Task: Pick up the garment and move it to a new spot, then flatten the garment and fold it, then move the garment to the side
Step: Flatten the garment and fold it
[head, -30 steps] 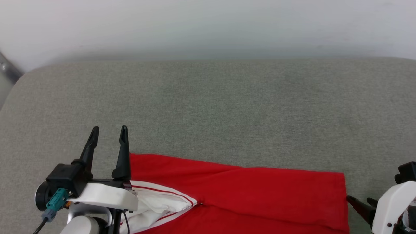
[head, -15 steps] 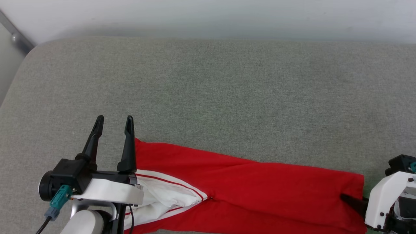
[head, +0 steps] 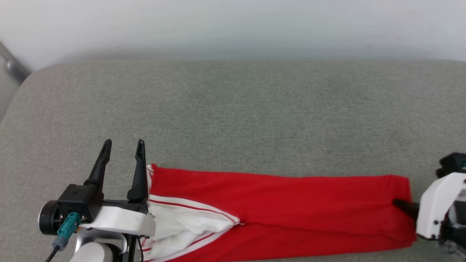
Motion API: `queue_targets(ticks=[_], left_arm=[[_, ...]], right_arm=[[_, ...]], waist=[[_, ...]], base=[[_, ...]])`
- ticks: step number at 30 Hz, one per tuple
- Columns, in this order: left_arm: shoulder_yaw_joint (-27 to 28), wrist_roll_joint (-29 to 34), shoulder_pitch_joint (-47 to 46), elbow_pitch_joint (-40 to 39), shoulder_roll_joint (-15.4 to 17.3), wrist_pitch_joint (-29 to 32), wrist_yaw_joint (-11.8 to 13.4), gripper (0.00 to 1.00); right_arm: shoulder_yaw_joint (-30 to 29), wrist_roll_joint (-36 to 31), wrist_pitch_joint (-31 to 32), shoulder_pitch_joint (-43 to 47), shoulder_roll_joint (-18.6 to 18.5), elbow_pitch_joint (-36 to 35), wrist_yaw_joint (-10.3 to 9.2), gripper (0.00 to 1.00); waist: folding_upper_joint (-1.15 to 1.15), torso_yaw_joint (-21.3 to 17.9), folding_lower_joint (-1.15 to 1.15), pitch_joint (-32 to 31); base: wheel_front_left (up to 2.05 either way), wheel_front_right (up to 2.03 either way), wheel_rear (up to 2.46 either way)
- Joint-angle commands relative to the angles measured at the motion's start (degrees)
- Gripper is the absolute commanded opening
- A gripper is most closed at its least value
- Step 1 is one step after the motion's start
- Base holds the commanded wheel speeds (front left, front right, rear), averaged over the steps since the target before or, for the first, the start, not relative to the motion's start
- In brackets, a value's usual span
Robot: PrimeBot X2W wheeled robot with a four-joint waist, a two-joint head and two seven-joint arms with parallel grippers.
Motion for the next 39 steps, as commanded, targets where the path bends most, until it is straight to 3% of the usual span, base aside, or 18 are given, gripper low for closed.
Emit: queue_targets(ticks=[1, 11, 14, 17, 20, 24, 31, 39], left_arm=[[0.1, 0.1, 0.6, -0.1, 0.3, 0.1, 0.4, 1.00], [-0.2, 0.2, 2.0, -0.8, 1.1, 0.7, 0.9, 1.00], [-0.3, 0.1, 2.3, -0.6, 1.2, 0.8, 0.9, 1.00], [-0.6, 0.0, 2.6, -0.5, 1.0, 0.8, 0.9, 1.00], [-0.9, -0.1, 2.8, -0.1, 0.8, 0.9, 1.0, 1.00], [-1.7, 0.0, 2.0, 0.1, 0.7, 1.3, 0.6, 1.00], [-2.5, 0.3, 0.1, 0.8, 0.6, 1.9, 0.1, 1.00], [-3.4, 0.4, -1.4, 1.4, 0.3, 2.2, -0.4, 1.00]], right_arm=[[-1.0, -0.3, 0.3, -0.9, -0.8, 0.3, -0.04, 0.00], [-15.3, -5.8, 5.4, -3.5, -1.7, 0.3, -0.04, 0.00], [-19.1, -5.6, 8.8, -4.3, 1.3, -0.2, -0.04, 0.00], [-22.6, -2.7, 14.3, -5.6, 6.7, 0.1, -0.04, 0.00], [-25.6, 2.8, 19.9, -7.3, 12.0, 0.6, -0.04, 0.00], [-27.8, 13.9, 25.7, -8.6, 14.4, 5.0, -0.04, 0.00], [-15.8, 34.7, 21.6, -10.1, 14.4, 17.4, -0.03, 0.00], [5.9, 51.2, 10.2, -10.7, 14.4, 19.7, -0.03, 0.00]], waist=[[0.00, -0.7, -0.01, -0.7], [0.00, -2.6, -0.01, -1.7], [0.00, -3.2, -0.01, -1.8], [0.00, -3.6, -0.01, -2.1], [0.00, -3.9, -0.01, -2.6], [0.00, -3.5, -0.01, -2.8], [0.00, -2.7, -0.01, -2.3], [0.00, -0.6, -0.01, -1.6]], base=[[0.00, 0.00, 0.00], [0.00, 0.00, 0.00], [0.00, 0.00, 0.00], [0.00, 0.00, 0.00], [0.00, 0.00, 0.00], [0.00, 0.00, 0.00], [0.00, 0.00, 0.00], [0.00, 0.00, 0.00]])
